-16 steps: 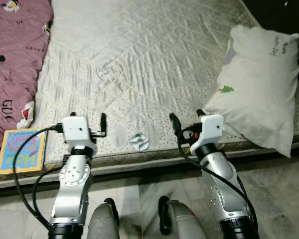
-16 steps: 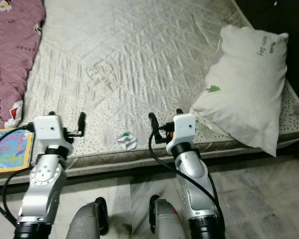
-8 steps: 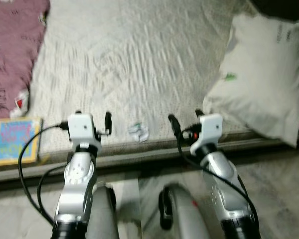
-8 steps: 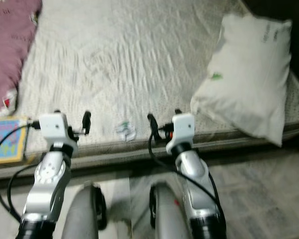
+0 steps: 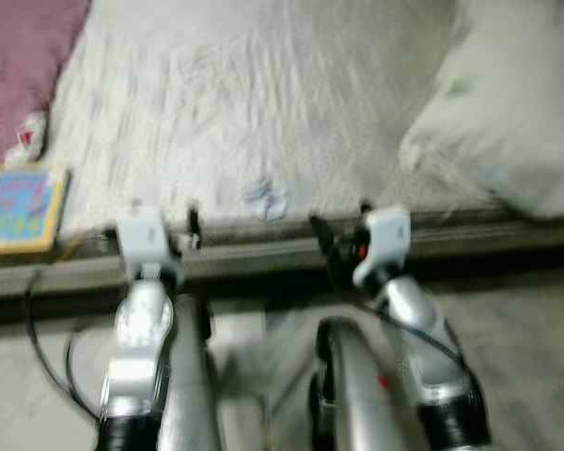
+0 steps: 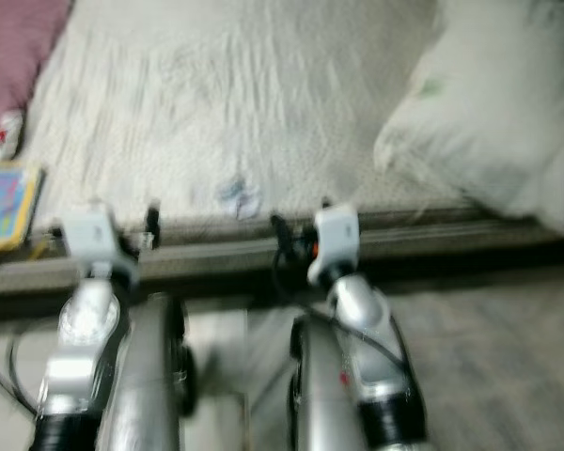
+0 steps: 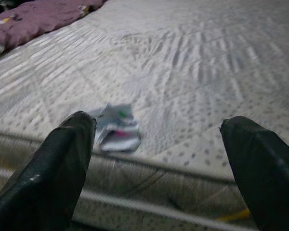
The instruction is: Clean up the room
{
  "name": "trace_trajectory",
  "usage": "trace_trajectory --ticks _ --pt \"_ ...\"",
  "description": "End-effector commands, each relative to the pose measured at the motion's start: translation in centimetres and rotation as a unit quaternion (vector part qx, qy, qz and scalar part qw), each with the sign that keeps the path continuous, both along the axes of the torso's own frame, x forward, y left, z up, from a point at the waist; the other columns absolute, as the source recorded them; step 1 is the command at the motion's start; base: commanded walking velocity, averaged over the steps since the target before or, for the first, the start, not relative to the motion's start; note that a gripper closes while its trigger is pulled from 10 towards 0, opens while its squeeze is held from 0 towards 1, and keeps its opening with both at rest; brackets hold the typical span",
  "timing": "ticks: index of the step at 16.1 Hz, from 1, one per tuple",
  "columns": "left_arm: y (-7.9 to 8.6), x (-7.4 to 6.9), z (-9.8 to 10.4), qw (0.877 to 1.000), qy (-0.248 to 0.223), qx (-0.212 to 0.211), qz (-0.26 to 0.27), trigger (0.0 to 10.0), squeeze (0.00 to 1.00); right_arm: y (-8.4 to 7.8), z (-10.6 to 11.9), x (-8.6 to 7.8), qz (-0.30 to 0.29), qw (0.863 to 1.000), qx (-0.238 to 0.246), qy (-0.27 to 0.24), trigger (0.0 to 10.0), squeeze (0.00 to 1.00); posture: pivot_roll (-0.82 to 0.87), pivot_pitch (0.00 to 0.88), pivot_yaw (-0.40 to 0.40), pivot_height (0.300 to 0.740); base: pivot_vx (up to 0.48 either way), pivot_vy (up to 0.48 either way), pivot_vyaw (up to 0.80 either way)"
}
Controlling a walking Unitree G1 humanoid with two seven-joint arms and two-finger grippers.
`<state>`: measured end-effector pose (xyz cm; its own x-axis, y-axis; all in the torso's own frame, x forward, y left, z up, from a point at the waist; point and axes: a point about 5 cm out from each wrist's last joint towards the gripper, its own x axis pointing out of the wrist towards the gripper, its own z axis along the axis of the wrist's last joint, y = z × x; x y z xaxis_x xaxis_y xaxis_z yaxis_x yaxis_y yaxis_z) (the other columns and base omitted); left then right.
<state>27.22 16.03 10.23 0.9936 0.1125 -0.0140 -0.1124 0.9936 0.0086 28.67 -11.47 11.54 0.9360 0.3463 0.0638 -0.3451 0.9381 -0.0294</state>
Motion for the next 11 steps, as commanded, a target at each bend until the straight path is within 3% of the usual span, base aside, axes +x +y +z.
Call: trace_trajectory --ticks 1,5,11 --pt "0.36 0.24 0.59 1.0 -0.009 0.005 0.004 10.0 0.0 0.46 -0.24 -0.23 0.014 1.0 -0.003 0.001 10.0 0.0 -0.01 0.288 -0.015 0.573 0.0 0.0 0.0" --pt "0.36 0.26 0.55 1.0 -0.008 0.005 0.005 10.0 0.0 0.8 -0.16 -0.3 0.021 1.0 -0.009 -0.007 10.0 0.0 -0.01 0.292 -0.015 0.573 0.0 0.0 0.73" --pt "0.05 0.41 0.71 1.0 -0.015 -0.004 -0.01 10.0 0.0 0.73 -0.1 -0.13 0.018 1.0 -0.004 -0.009 10.0 0.0 -0.01 0.293 -0.014 0.573 0.0 0.0 0.0"
